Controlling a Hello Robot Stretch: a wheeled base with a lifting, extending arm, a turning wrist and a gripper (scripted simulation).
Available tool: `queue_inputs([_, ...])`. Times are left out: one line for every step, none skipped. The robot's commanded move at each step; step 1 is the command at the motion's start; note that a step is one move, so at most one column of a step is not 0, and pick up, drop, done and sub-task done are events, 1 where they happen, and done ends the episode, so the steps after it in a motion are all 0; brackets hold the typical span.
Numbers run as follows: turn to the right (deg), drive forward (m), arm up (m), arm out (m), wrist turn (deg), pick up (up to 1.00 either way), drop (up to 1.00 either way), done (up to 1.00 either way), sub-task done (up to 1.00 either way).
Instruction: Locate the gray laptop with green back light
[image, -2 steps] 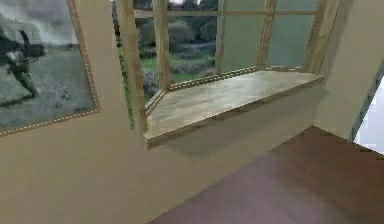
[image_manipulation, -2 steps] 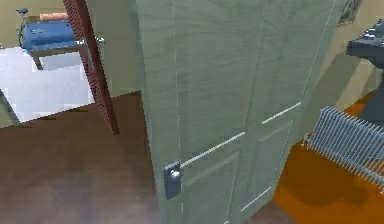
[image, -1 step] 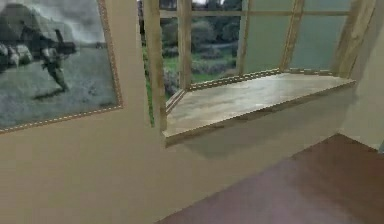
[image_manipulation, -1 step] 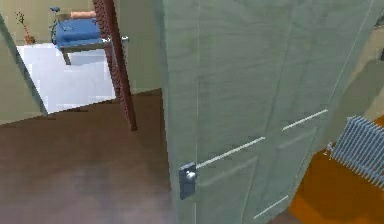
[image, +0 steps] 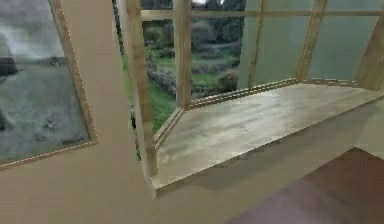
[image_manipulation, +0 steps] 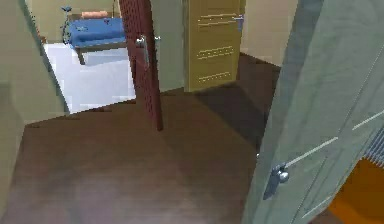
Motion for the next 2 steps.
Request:
queue_inputs([45.0,0.00,0.00,0.00,0.0,0.00,0.00,0.00,0.00])
queue_inputs([15.0,0.00,0.00,0.00,0.0,0.00,0.00,0.00,0.00])
